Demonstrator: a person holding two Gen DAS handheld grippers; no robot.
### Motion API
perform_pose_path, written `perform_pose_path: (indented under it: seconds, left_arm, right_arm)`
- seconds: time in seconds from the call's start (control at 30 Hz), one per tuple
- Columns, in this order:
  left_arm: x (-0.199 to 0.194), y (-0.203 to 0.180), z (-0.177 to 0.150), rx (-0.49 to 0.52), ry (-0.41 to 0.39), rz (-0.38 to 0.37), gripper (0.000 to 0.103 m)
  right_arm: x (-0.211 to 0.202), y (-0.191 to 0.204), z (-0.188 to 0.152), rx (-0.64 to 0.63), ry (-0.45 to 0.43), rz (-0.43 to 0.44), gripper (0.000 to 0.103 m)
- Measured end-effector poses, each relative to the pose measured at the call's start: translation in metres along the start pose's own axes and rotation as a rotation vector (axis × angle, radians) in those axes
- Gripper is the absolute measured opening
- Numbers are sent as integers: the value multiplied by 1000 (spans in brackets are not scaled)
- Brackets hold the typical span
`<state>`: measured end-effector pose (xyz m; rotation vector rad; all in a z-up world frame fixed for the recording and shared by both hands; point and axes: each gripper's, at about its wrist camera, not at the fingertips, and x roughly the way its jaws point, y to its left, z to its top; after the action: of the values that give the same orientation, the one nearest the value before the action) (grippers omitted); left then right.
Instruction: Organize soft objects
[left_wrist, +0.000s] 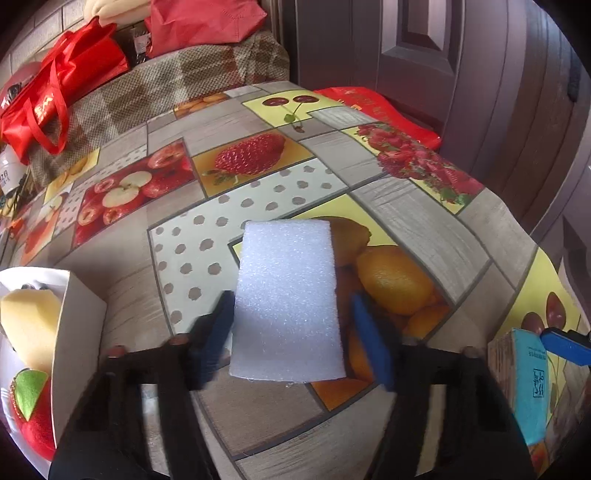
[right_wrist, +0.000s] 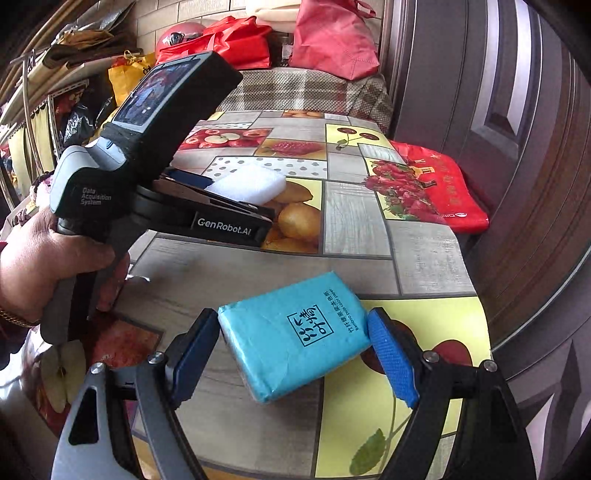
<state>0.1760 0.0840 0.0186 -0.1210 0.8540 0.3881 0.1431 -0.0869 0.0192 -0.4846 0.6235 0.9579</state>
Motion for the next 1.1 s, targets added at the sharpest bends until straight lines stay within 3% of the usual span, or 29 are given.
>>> perform_pose_path:
  seconds: [0.1,0.23,0.37,0.47,0.53,0.67,0.73,0.87,0.93,1.0,1.1]
  left_arm:
    - [-14,-5,-8,37,-43,-6,48]
    - [-53,6,-27,14,-166,-10,48]
    - [-93,24,-62,-12,-260,-34,48]
    - [-125,36,-91,-16,-321,-49,48]
    - [-145,42,-112,-3,-352,-51,48]
    - [-181,61,-150,-8,-403,-46,49]
    - [-194,76,-166,-32,-415,-35,49]
    - [-210,109,-188,-125,-414,-23,49]
    - [-213,122,-194,-170,-416,-26,49]
    - [-214,130,-197,-203,-418,-36,49]
    - [-213,129,-198,-199,-418,-46,49]
  right_arm:
    - [1,2,1,-8,-1,-12,82]
    - [0,3,1,-11,-7,-55,82]
    - [-5,-1,0,22,-28,-98,81]
    - [-18,-2,-2,101,-83,-76,80]
    - [-27,3,-4,137,-130,-56,71]
    - [-38,30,-3,135,-212,-28,70]
    - [-39,45,1,108,-228,-14,59]
    - [-43,62,3,74,-251,3,58]
    - [-52,61,1,86,-296,-15,65]
    - [-60,56,-2,124,-331,-15,84]
    - [-62,44,-6,184,-330,-9,84]
